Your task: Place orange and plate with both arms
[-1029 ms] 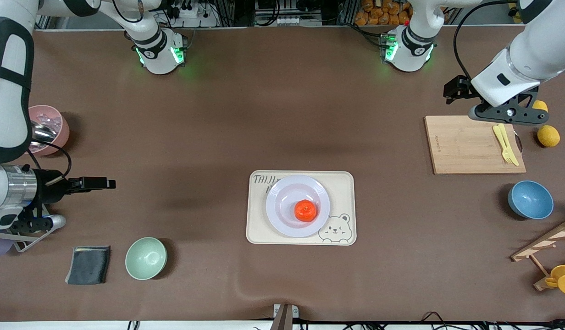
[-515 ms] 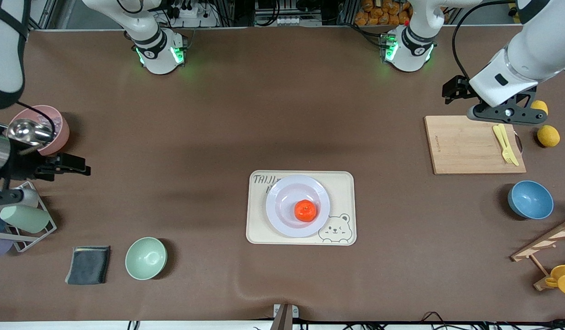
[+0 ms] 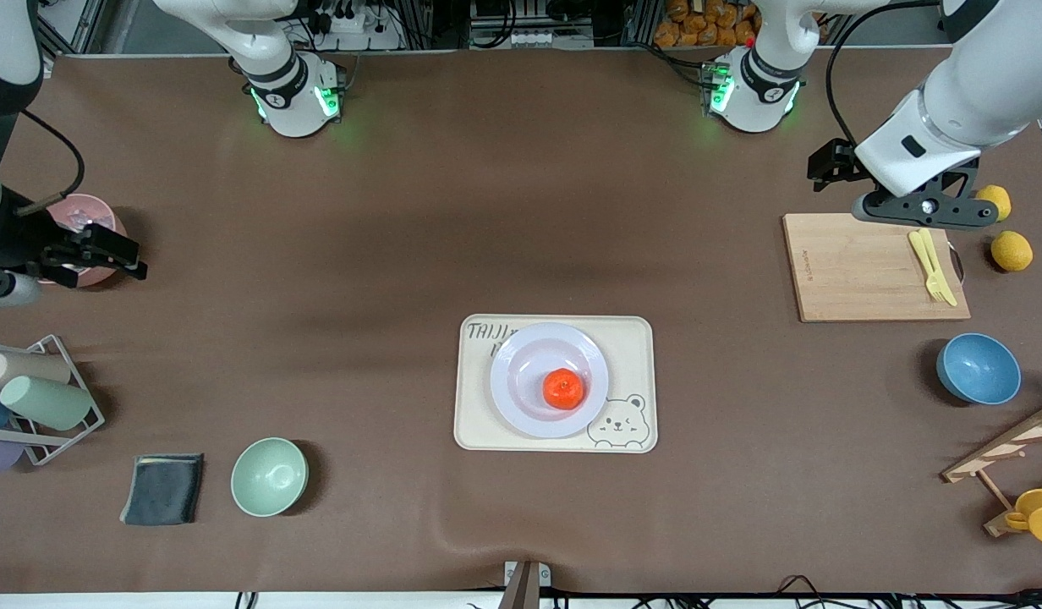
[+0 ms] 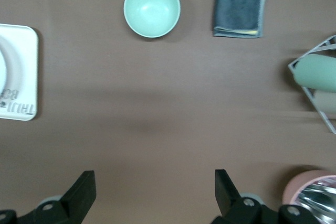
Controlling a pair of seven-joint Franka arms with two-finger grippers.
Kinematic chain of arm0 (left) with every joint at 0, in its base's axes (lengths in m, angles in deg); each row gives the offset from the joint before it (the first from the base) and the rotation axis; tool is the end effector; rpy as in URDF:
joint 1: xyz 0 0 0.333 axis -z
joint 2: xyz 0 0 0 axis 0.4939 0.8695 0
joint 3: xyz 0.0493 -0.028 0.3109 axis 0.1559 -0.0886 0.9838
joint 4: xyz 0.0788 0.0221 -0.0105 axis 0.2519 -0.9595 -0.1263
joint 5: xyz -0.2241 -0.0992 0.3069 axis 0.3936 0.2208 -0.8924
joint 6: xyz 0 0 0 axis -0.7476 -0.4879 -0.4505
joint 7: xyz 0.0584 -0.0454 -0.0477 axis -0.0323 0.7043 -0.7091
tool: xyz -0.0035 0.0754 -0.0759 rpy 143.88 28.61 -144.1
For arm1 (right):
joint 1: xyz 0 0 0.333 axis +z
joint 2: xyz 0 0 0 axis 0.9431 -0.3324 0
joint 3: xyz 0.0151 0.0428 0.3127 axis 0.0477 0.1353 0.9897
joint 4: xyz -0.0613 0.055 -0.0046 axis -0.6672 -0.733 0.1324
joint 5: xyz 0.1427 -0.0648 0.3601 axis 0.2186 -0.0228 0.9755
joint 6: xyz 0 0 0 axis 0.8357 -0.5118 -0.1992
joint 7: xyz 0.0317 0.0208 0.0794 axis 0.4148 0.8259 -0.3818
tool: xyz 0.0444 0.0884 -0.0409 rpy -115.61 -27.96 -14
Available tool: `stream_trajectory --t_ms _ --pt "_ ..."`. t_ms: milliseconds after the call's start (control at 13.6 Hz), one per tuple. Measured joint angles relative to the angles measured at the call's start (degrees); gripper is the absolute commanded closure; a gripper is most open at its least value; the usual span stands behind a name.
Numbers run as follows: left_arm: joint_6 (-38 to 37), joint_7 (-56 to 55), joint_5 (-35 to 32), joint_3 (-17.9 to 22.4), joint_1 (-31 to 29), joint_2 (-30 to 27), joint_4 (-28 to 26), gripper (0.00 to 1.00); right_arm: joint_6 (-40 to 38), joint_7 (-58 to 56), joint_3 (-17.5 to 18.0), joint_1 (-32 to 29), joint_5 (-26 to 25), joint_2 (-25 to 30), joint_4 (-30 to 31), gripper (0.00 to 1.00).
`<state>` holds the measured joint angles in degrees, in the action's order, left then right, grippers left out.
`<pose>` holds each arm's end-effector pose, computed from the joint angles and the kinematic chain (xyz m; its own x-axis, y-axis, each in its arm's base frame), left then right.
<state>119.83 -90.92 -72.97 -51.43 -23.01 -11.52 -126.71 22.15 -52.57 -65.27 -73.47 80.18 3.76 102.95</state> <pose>0.5148 -0.1160 0.5956 0.9692 -0.1487 -0.1965 -0.1637 -0.9845 -0.0624 0.5849 -0.0056 0.5907 0.9968 0.0780 0.0146 0.0785 -0.9961 -0.0405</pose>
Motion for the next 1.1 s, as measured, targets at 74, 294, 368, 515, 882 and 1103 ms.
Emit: stream_trajectory --t_ms 74,294,368,515,882,1103 --pt "0.0 0.0 0.0 0.03 -0.04 0.0 0.0 0.0 0.22 1.11 0.75 -0.43 -0.89 0.94 0.57 0.0" --pt "0.02 -0.01 0.0 0.06 -0.14 -0.01 0.17 0.0 1.24 2.66 1.29 -0.61 -1.44 2.24 1.32 0.0" --pt "0.03 -0.05 0.0 0.1 -0.16 -0.02 0.35 0.0 1.74 2.7 1.29 -0.66 -1.45 2.28 1.33 0.0" --pt "0.04 -0.15 -0.31 0.33 -0.27 -0.27 0.67 0.0 2.21 2.77 1.28 -0.77 -1.46 2.36 1.28 0.0" --pt "0.04 -1.43 -0.4 0.42 -0.51 -1.9 1.8 0.0 2.22 2.88 1.24 -0.82 -1.46 2.71 1.11 0.0" --pt "0.04 -2.05 -0.4 0.57 -0.51 -2.21 2.35 0.0 2.22 2.89 1.18 -0.94 -1.46 2.71 1.11 0.0"
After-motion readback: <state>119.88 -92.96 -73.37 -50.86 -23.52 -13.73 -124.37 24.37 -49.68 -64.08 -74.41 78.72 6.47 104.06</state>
